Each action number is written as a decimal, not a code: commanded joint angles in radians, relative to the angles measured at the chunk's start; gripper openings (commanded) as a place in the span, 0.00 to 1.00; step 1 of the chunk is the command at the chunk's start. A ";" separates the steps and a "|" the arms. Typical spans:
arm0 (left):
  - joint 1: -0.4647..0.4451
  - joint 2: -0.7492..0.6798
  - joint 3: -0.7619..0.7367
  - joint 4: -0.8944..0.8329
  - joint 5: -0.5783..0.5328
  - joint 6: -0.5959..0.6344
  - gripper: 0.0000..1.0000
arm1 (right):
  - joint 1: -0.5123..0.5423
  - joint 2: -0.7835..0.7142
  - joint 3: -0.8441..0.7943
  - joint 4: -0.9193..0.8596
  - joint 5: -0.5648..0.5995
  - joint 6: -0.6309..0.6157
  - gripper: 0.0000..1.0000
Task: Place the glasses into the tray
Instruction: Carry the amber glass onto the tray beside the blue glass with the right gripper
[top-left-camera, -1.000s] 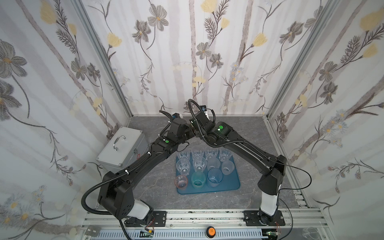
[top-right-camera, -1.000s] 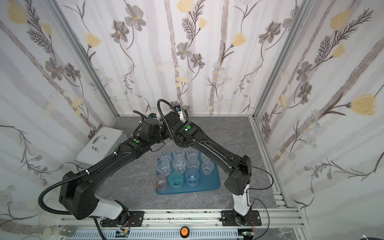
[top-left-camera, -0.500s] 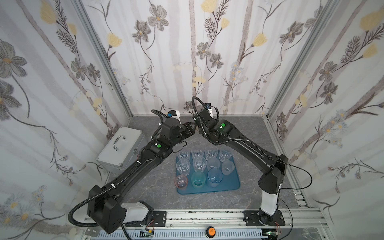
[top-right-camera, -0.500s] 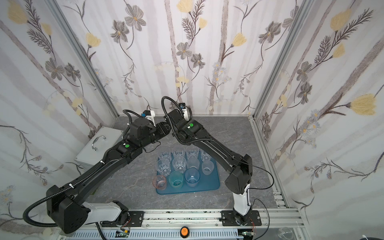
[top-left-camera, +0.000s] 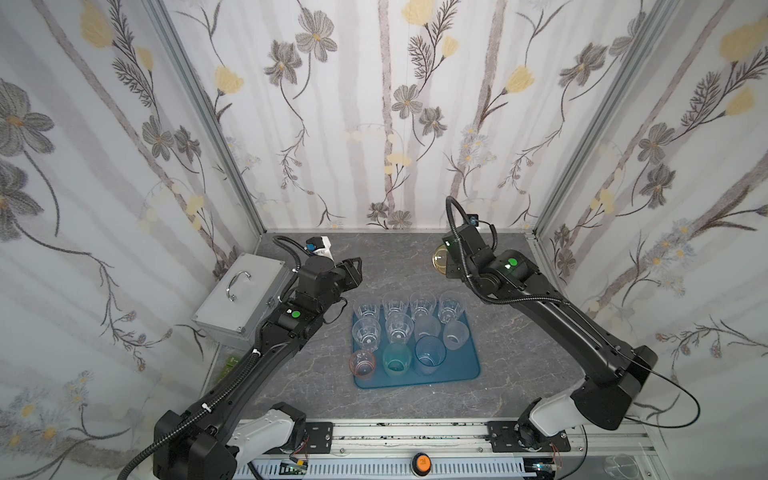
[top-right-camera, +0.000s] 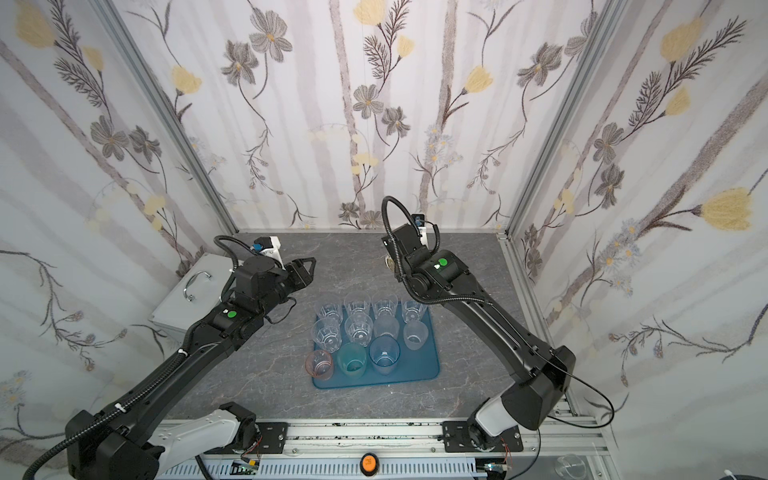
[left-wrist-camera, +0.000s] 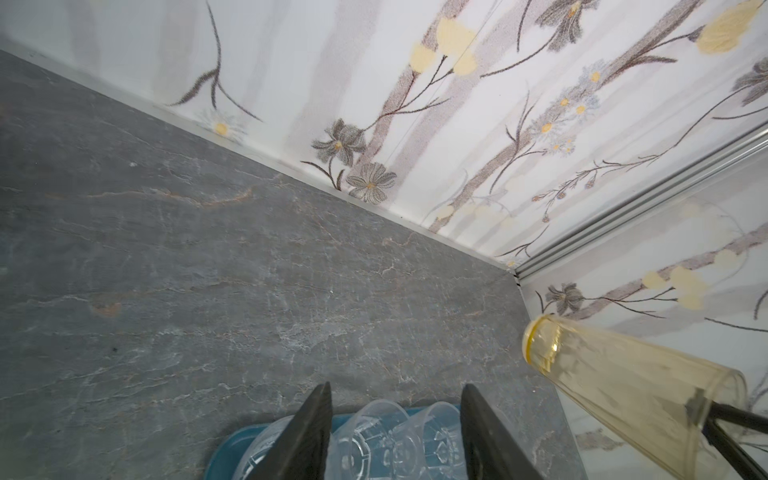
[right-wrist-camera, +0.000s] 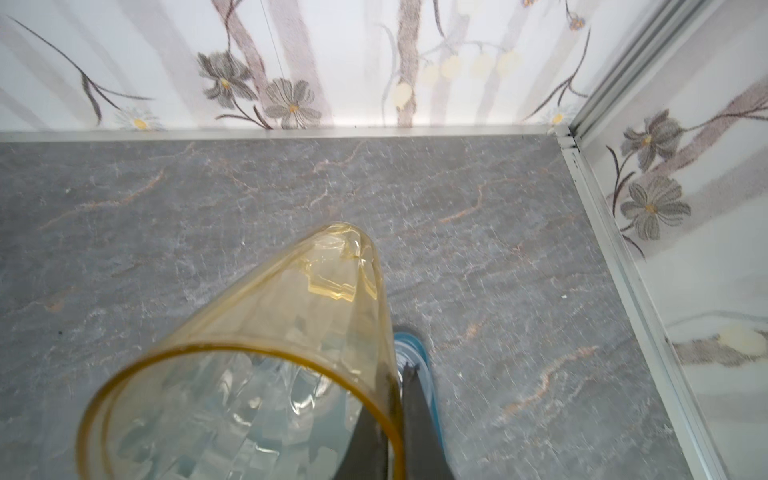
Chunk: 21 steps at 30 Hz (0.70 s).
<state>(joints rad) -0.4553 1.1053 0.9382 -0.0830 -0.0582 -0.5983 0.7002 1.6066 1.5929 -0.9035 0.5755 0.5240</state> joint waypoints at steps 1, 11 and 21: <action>0.010 -0.008 -0.009 -0.020 -0.068 0.089 0.54 | -0.041 -0.103 -0.088 -0.116 -0.095 0.025 0.03; 0.045 -0.002 -0.061 -0.040 -0.061 0.126 0.56 | -0.176 -0.393 -0.396 -0.344 -0.256 0.052 0.03; 0.049 0.008 -0.083 -0.038 -0.058 0.134 0.56 | -0.159 -0.465 -0.596 -0.251 -0.498 0.121 0.03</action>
<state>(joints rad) -0.4084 1.1133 0.8616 -0.1310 -0.1085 -0.4709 0.5262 1.1446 1.0157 -1.2407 0.1852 0.6025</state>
